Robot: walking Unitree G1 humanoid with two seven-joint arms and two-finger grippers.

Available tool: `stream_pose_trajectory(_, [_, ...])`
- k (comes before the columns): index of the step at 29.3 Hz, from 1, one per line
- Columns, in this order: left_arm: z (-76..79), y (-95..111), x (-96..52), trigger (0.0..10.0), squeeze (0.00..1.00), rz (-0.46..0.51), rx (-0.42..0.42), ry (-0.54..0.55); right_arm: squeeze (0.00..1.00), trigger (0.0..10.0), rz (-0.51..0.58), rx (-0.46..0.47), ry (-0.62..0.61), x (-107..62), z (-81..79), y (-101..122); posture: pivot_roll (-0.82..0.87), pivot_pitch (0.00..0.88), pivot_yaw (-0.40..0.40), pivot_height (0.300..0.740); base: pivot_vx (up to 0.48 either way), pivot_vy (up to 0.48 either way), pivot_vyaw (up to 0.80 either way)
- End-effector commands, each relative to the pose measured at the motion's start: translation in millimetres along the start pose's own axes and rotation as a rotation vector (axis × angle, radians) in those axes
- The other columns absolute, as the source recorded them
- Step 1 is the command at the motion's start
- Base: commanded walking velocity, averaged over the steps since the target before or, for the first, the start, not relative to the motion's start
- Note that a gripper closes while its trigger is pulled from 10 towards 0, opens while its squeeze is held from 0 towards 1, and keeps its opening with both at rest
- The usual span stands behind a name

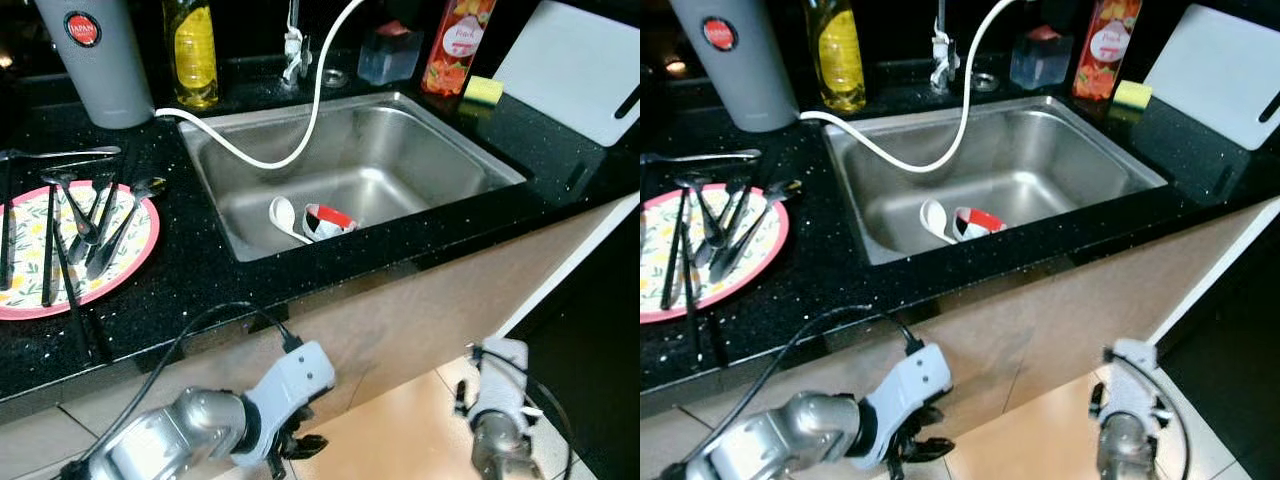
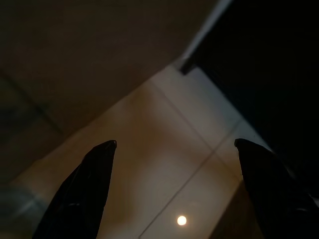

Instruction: Kitchen organization

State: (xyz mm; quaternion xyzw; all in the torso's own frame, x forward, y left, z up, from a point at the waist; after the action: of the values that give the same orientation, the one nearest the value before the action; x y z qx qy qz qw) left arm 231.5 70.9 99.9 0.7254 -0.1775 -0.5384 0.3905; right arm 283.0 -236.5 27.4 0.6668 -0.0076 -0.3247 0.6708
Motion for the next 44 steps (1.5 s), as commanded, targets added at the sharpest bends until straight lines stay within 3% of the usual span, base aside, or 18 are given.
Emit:
stream_pose_trajectory(1, [-1.6,-16,2.4,10.0,0.00,-0.073,-0.003,0.031,0.00,10.0,0.020,-0.007,0.021,-1.5,-3.3,2,-0.08,0.184,-0.063,0.740,0.000,0.000,0.00])
stream_pose_trajectory(10, [-2.7,-17,2.7,10.0,0.00,-0.078,-0.002,0.041,0.00,10.0,0.030,-0.005,0.032,-1.8,-5.6,5,-0.08,0.183,-0.064,0.740,0.000,0.000,0.00])
stream_pose_trajectory(13, [-1.2,-11,5.1,10.0,0.00,-0.017,-0.069,0.055,0.00,10.0,0.069,-0.005,0.078,-2.9,-12.6,14,-0.08,0.183,-0.068,0.740,0.000,0.000,0.00])
stream_pose_trajectory(16, [-8.7,6,5.1,10.0,0.00,0.124,-0.172,0.115,0.00,10.0,0.119,0.005,0.166,-7.3,-25.0,22,-0.08,0.179,-0.072,0.740,0.000,0.000,0.00])
stream_pose_trajectory(20, [-12.4,9,4.6,10.0,0.00,0.161,-0.200,0.149,0.00,10.0,0.127,0.014,0.203,-9.1,-30.8,21,-0.08,0.179,-0.072,0.740,0.000,0.000,0.00])
stream_pose_trajectory(26, [5.7,3,4.5,10.0,0.00,0.122,-0.142,0.068,0.00,10.0,0.105,0.005,0.263,-12.6,-38.7,12,-0.07,0.182,-0.071,0.740,0.000,0.000,0.00])
stream_pose_trajectory(33, [5.2,7,4.7,10.0,0.00,0.147,-0.127,0.050,0.00,10.0,0.110,-0.010,0.277,-14.1,-39.4,10,-0.08,0.186,-0.068,0.740,0.000,0.000,0.00])
stream_pose_trajectory(34, [10.0,14,1.4,10.0,0.00,0.192,-0.098,-0.002,0.00,10.0,0.111,-0.008,0.271,-14.1,-38.2,10,-0.08,0.186,-0.068,0.740,0.000,0.000,0.00])
stream_pose_trajectory(38, [12.0,20,-1.9,10.0,0.00,0.230,-0.086,-0.034,0.00,10.0,0.112,-0.007,0.268,-14.0,-37.5,10,-0.08,0.184,-0.068,0.740,0.000,0.000,0.00])
stream_pose_trajectory(41, [12.0,44,-17.6,10.0,0.00,0.372,-0.033,-0.129,0.00,10.0,0.112,-0.005,0.265,-13.2,-37.0,11,-0.08,0.181,-0.068,0.740,0.000,0.000,0.00])
stream_pose_trajectory(44, [12.5,53,-24.9,10.0,0.00,0.418,-0.009,-0.179,0.00,10.0,0.115,-0.003,0.266,-13.0,-37.6,12,-0.08,0.180,-0.067,0.740,0.000,0.000,0.00])
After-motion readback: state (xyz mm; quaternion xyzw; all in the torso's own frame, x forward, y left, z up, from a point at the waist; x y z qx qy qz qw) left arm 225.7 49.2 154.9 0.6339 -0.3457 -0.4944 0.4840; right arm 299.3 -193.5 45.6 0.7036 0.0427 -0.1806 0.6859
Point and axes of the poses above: a point about 5 cm out from each wrist's last joint towards the gripper, its own x axis pointing out of the wrist towards the gripper, its own y axis along the axis of the wrist's last joint, z = x × y, the point moved 2 cm from there along x, pointing out of the wrist towards the gripper, and after that the axes turned 4 degrees about x, right-handed, at the moved point
